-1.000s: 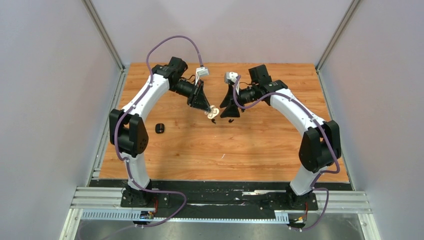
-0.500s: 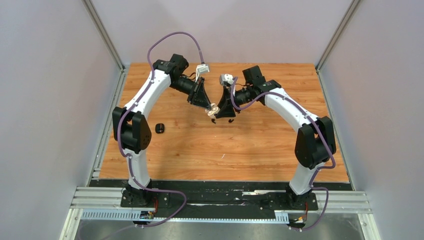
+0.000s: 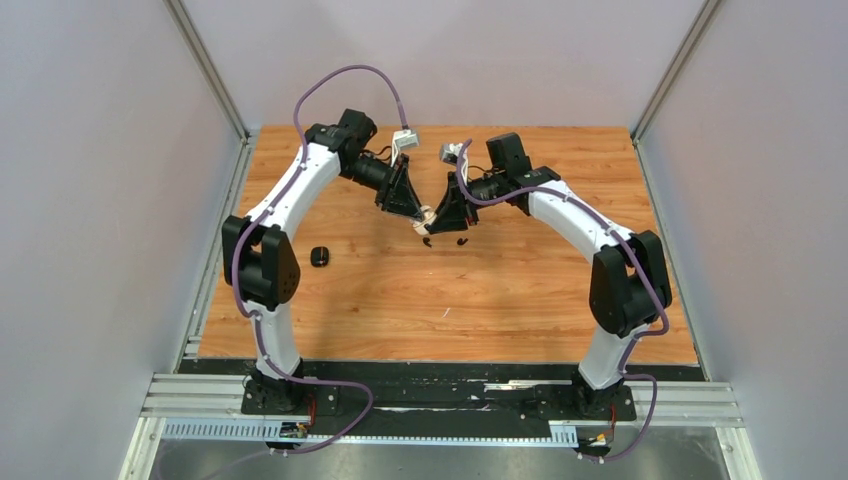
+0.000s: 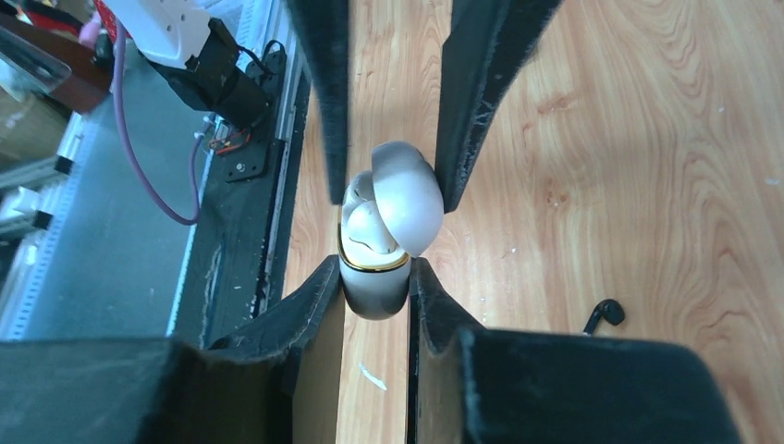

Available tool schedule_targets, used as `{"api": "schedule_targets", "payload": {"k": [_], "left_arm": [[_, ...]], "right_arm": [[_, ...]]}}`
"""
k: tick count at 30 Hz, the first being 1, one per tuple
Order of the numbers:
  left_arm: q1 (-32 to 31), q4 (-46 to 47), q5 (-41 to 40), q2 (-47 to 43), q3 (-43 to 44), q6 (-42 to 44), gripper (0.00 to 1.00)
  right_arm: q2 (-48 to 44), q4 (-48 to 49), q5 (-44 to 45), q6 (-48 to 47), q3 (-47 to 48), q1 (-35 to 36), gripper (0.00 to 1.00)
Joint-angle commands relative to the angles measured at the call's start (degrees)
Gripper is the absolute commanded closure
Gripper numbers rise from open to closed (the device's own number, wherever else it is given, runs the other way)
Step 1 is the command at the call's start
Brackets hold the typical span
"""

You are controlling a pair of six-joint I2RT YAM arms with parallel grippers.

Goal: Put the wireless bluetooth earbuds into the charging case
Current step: Close the charging case.

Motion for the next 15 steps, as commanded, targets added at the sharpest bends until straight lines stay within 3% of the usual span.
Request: {"api": "schedule_targets", "payload": {"k": [1, 7, 9, 11, 15], "left_arm": [[-1.7, 9.66, -0.45, -8.09, -5.05, -4.62, 0.53], [-2.54, 28.35, -7.32, -17.26, -15.46, -13.74, 0.37], [-2.58, 33.12, -11.63, -19.38, -17.92, -15.63, 0.33], [-2.55, 36.6, -21.59, -20.74, -19.75, -18.98, 0.28], [-2.28, 32.34, -29.9, -19.99, -19.49, -20.99, 0.26]], "right_arm": [[1.72, 11.74, -0.38, 15.71, -0.8, -1.43, 1.0], [3.35, 15.02, 2.96, 22.93, -2.16, -3.23, 1.0], [3.53, 15.03, 4.37, 24.28, -3.43, -4.47, 1.0], [3.34, 13.97, 9.91, 24.61, -5.67, -5.89, 0.99], [4.5, 10.39, 20.48, 21.89, -10.21, -10.1, 1.0]]}}
